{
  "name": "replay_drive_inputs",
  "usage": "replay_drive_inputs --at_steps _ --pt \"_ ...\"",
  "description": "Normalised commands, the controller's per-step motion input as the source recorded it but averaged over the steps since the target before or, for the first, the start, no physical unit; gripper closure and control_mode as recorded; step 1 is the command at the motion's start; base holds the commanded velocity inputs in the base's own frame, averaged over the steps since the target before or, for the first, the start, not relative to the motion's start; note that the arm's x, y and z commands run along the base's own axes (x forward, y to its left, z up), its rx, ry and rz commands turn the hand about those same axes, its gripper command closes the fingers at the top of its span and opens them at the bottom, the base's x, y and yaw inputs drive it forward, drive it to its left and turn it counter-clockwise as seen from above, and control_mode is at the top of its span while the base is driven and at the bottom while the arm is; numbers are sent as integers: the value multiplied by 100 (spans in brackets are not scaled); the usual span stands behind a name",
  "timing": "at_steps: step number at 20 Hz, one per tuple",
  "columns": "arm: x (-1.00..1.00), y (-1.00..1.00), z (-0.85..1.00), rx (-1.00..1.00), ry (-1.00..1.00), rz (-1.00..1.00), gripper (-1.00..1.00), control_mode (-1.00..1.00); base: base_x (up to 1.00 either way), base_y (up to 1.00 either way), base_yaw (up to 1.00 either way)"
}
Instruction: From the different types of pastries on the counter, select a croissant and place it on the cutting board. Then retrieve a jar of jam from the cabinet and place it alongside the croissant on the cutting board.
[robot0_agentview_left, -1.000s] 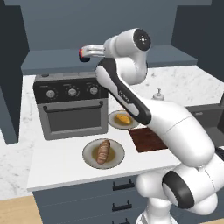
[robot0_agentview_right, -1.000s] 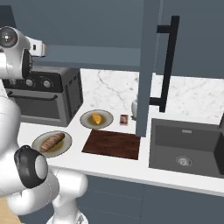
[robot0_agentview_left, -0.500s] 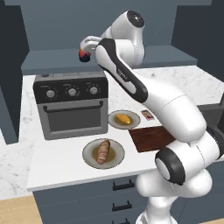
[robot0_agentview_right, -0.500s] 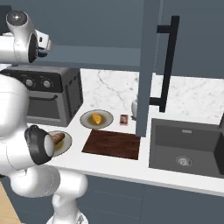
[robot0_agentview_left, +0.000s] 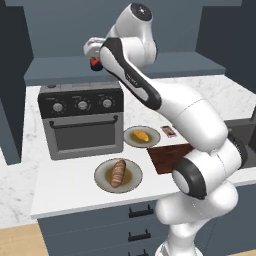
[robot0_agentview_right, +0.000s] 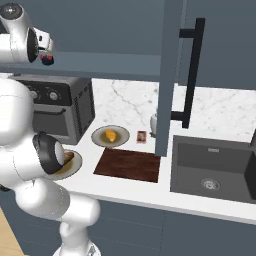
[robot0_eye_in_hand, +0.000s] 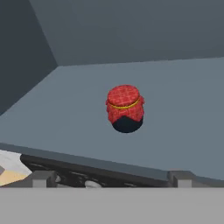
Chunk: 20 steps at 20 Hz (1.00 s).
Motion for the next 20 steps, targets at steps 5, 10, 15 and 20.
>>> replay_drive_inputs --at_steps 5,10,15,20 --pt "-14 0 -62 -8 -1 0 -100 -100 0 0 0" --pt "-1 0 -31 -4 0 0 -100 -100 0 0 0" --pt "74 0 56 4 0 0 -100 -100 0 0 0" --pt "42 6 20 0 0 0 -100 -100 0 0 0"
